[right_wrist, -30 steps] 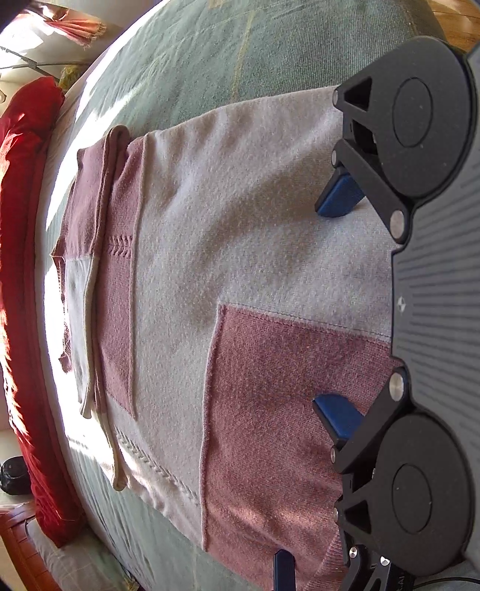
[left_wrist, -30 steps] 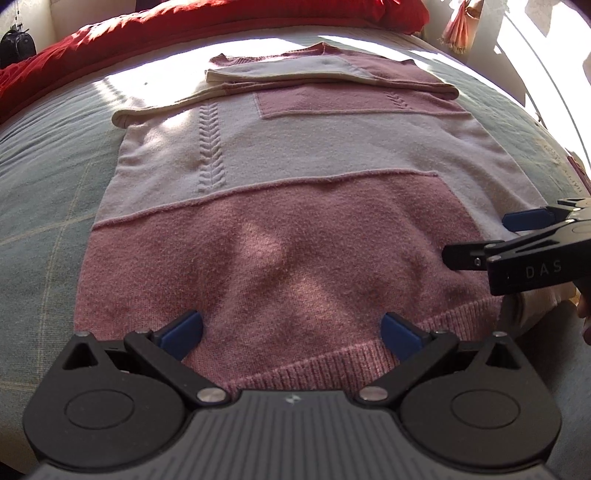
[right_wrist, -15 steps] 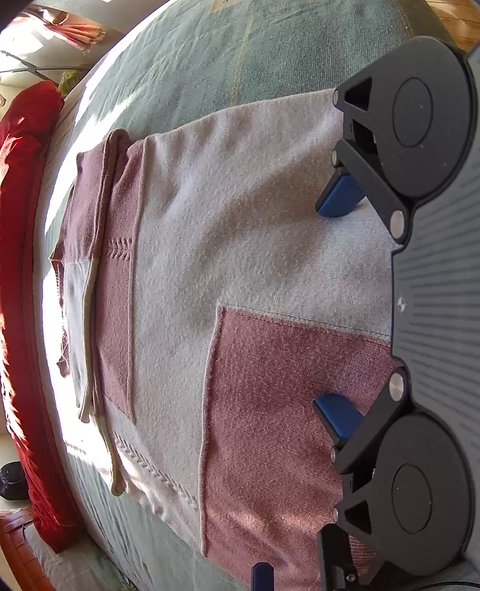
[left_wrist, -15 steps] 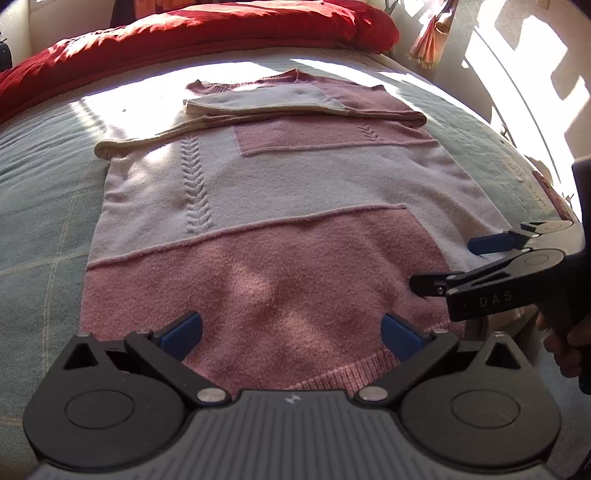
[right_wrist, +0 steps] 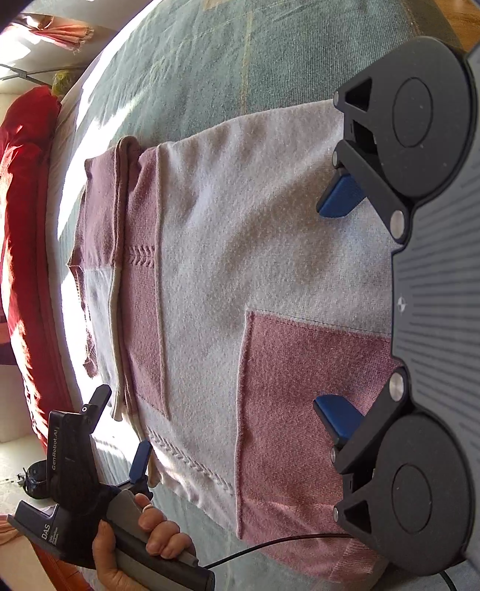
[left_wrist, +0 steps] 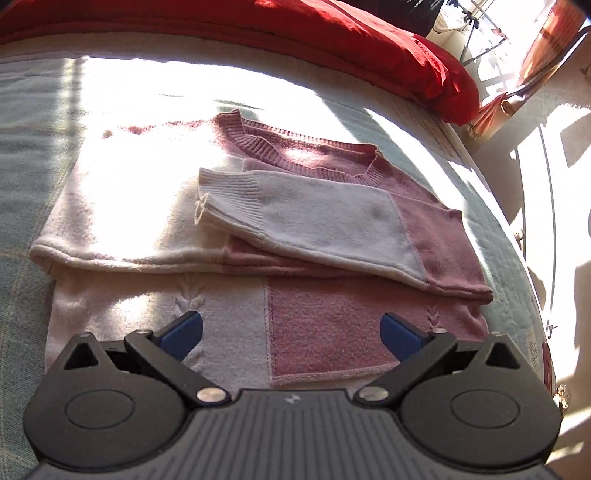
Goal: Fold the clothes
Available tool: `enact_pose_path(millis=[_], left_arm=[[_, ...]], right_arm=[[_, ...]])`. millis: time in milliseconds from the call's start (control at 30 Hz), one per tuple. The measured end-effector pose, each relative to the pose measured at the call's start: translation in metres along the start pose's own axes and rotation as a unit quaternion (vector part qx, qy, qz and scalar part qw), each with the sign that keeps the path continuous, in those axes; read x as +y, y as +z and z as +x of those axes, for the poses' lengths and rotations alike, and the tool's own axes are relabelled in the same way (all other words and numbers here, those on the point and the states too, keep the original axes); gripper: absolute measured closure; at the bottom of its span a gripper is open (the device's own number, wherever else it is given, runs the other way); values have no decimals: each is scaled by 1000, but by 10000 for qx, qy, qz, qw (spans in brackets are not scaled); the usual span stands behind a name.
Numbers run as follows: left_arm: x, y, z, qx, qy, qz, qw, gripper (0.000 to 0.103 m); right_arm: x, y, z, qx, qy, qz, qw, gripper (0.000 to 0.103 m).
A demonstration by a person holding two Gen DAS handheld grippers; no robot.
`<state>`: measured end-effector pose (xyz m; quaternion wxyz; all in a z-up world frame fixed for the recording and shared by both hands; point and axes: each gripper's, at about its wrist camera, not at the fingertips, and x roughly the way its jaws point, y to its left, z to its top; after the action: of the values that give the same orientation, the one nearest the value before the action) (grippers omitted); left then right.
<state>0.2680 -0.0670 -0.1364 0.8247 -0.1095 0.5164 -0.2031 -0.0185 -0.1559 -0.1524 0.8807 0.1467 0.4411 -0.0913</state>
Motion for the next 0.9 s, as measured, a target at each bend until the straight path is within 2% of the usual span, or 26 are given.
enact_pose_path(millis=[100,200,400,467,600,700,900], left_arm=[[27,1,7,-32,128,-226,9997,2],[43,2,2,-122,44,-338,9993,1],[42,5,-10,-4,452,56,9990,1],[31,1,-21,-80,500,315,9982,1],[8,-17,-45,-272,233,844,9958,1],[-4,-32,-56,-322,169,1113,9931,1],[-4,-53,-66,-110,355,1186,9922,1]], right_arm=[[-8,4,7,13,150,129,9998,0],[-12,8,12,17,254,93,9996,0],[-16,16,9,59,362,60,9993,0],[-16,21,2,-115,345,-12,9993,0],[-15,45,-5,-833,39,-305,9961,0],[-13,77,16,-1214,-323,-330,9915,0],[-18,136,80,-1360,-780,70,9876,0]])
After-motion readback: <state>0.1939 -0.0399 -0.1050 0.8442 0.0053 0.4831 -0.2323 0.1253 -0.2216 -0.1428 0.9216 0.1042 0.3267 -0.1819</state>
